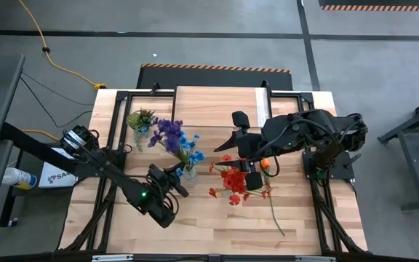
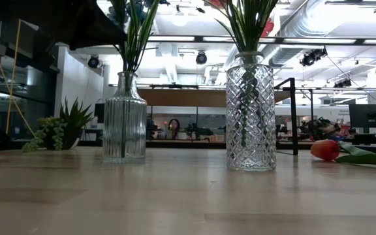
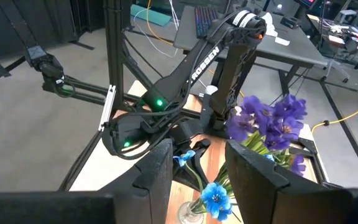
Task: Pick and place flowers into a vace then onto a shelf
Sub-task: Put the purple flowers into the left transparent vase
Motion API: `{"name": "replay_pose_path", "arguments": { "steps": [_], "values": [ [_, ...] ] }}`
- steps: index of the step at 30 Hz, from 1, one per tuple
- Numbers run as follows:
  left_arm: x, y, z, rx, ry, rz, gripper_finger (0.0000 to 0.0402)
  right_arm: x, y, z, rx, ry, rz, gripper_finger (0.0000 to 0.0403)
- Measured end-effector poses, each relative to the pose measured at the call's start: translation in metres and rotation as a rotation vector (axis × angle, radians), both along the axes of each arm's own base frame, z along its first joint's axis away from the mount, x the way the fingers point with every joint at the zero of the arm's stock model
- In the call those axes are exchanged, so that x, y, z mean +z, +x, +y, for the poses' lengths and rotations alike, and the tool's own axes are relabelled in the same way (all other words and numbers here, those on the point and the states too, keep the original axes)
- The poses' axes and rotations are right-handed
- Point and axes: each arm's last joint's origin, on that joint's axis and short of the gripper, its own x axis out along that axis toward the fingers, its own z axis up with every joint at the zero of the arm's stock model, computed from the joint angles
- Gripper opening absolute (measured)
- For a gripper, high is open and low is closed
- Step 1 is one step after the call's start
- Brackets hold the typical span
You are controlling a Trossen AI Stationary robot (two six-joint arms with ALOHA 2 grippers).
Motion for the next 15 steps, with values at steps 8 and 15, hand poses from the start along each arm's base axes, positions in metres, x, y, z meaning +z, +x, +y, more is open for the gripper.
{"name": "replay_pose_path", "arguments": {
  "steps": [8, 15],
  "values": [
    [-0.0002, 0.0000, 0.0000, -0.002, 0.001, 0.009, 0.0032, 0.0000, -0.0002, 0.0010, 0.023, 0.014, 0.004, 0.0140],
    [-0.0014, -0.0001, 0.0000, -0.017, -0.005, 0.057, 0.0032, 0.0000, -0.0002, 0.0010, 0.023, 0.015, 0.004, 0.0140]
  ]
}}
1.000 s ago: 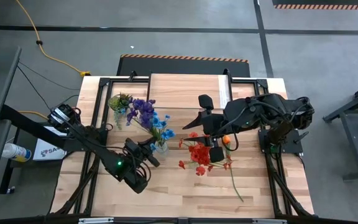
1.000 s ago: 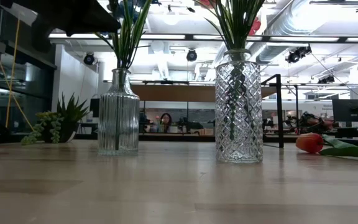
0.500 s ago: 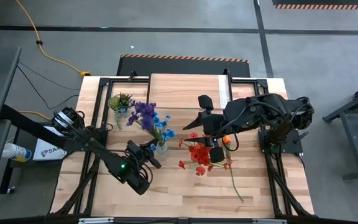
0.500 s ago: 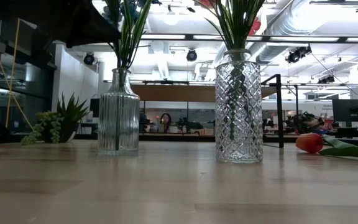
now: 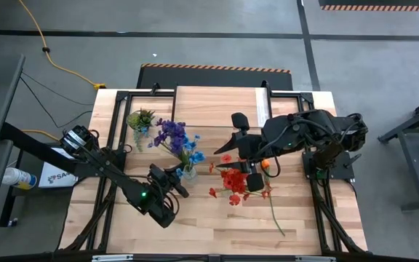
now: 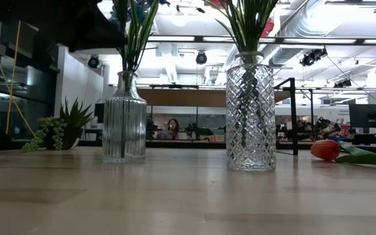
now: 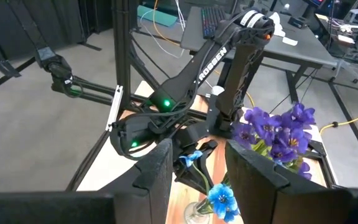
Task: Pick and place flowers into a vace then onto a shelf
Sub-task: Put the purple flowers into the left transparent vase
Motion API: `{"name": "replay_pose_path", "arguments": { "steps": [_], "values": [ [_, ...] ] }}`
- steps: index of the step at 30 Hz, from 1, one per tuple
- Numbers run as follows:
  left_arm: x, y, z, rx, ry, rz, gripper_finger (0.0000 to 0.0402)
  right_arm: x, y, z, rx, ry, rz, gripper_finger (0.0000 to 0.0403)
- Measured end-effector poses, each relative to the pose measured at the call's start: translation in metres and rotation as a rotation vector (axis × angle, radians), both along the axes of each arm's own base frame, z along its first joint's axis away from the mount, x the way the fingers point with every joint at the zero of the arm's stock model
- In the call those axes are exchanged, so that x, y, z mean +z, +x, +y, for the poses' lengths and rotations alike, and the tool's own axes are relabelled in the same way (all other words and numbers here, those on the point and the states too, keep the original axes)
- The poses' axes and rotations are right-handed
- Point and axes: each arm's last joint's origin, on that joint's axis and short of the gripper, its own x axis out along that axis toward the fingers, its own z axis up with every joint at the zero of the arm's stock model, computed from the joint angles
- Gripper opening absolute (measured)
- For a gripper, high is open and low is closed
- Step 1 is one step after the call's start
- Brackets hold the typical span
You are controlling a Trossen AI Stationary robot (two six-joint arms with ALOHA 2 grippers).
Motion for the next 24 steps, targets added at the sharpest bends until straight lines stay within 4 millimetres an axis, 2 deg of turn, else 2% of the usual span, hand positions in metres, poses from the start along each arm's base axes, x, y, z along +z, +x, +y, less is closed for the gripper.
{"name": "replay_pose_path", "arguments": {
  "steps": [10, 24],
  "values": [
    [-0.0014, 0.0001, -0.0002, -0.017, -0.009, 0.048, 0.0032, 0.0005, 0.0002, 0.0001, 0.000, 0.001, -0.005, 0.0140],
    [-0.0005, 0.0009, -0.0007, 0.016, 0.038, -0.017, 0.0032, 0.0013, 0.0005, 0.0002, 0.000, 0.004, -0.014, 0.0140]
  ]
}}
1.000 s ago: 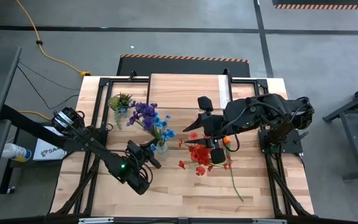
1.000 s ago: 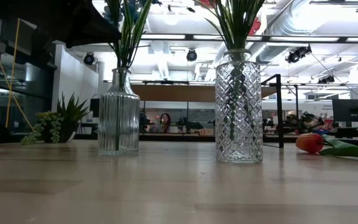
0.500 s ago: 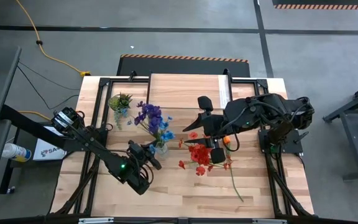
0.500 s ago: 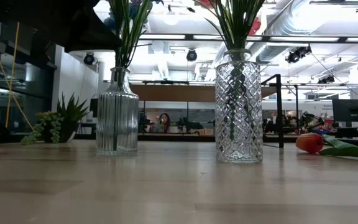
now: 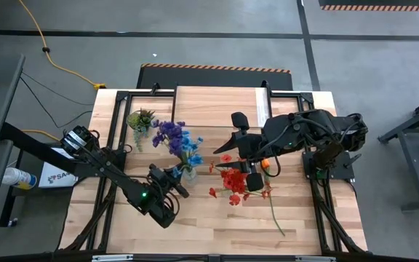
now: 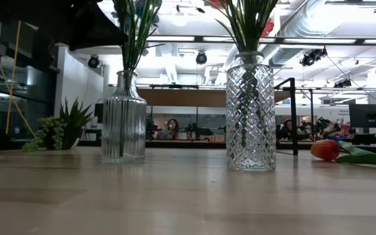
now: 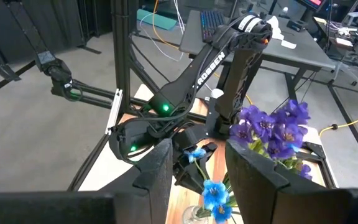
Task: Pick and place flowers into a vace then onto a shelf
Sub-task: Put the purple flowers into the left transparent vase
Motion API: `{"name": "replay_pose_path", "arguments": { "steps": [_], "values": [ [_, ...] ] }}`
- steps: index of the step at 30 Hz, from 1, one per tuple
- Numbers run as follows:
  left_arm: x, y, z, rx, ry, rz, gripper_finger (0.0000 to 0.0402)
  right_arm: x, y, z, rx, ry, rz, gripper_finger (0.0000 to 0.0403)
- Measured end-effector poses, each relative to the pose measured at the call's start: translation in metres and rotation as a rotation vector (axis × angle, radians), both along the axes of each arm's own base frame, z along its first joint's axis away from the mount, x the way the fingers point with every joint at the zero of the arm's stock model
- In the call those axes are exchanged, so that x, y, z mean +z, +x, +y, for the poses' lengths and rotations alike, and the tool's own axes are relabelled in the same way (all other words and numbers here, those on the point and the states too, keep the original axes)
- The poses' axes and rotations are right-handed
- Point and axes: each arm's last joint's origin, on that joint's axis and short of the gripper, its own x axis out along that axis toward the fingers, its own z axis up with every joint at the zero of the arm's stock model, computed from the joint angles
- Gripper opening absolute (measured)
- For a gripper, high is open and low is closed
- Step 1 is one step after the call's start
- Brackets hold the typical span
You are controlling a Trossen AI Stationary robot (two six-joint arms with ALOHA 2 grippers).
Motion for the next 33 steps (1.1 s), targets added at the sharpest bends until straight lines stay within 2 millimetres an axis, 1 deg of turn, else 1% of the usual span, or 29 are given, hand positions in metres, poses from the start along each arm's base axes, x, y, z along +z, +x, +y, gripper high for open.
{"name": "replay_pose_path", "arguments": {
  "steps": [13, 23, 33],
  "values": [
    [-0.001, 0.000, 0.000, -0.009, -0.017, 0.014, 0.0032, 0.000, 0.000, 0.000, -0.003, 0.008, 0.002, 0.0140],
    [-0.002, 0.001, -0.001, -0.031, -0.052, 0.050, 0.0032, -0.009, 0.011, 0.004, 0.000, -0.010, 0.027, 0.0140],
    [-0.004, 0.001, -0.001, -0.061, -0.098, 0.103, 0.0034, -0.008, 0.012, 0.004, 0.002, -0.011, 0.017, 0.0140]
  ]
}}
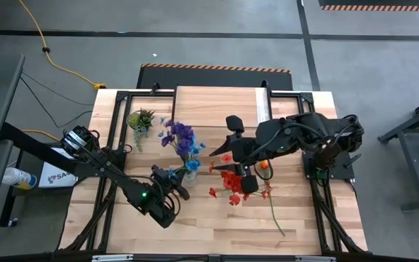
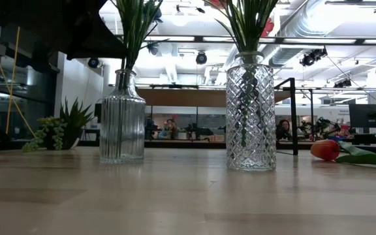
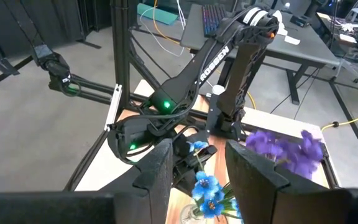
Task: Pick and place flowers into a vace then onto a shelf
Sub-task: Put the purple flowers into the left transparent vase
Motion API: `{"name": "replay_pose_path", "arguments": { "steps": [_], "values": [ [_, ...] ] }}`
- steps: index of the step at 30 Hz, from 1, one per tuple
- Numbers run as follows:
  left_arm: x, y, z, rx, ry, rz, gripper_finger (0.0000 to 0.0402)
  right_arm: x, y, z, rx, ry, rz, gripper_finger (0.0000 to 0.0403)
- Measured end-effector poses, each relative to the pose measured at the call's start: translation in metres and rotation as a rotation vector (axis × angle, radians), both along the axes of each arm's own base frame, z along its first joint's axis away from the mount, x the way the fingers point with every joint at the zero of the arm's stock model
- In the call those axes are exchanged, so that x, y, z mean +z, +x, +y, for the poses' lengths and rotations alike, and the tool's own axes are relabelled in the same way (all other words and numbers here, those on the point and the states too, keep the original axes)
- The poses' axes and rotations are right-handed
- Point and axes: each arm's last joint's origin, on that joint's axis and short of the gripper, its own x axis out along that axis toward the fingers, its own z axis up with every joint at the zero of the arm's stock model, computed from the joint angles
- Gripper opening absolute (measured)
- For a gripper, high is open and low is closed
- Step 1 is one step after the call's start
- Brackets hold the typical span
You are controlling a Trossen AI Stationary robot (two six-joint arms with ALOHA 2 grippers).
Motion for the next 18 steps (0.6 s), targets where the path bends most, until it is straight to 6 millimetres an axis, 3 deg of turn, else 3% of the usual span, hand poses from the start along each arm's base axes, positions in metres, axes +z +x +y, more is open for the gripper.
{"name": "replay_pose_path", "arguments": {
  "steps": [6, 18],
  "values": [
    [-0.0011, 0.0004, -0.0006, -0.017, -0.033, 0.022, 0.0082, 0.0003, 0.0001, 0.0000, 0.001, -0.002, -0.004, 0.0140],
    [-0.0010, 0.0003, -0.0007, -0.015, -0.038, 0.013, 0.0065, 0.0005, 0.0000, 0.0002, 0.006, 0.001, -0.004, 0.0140]
  ]
}}
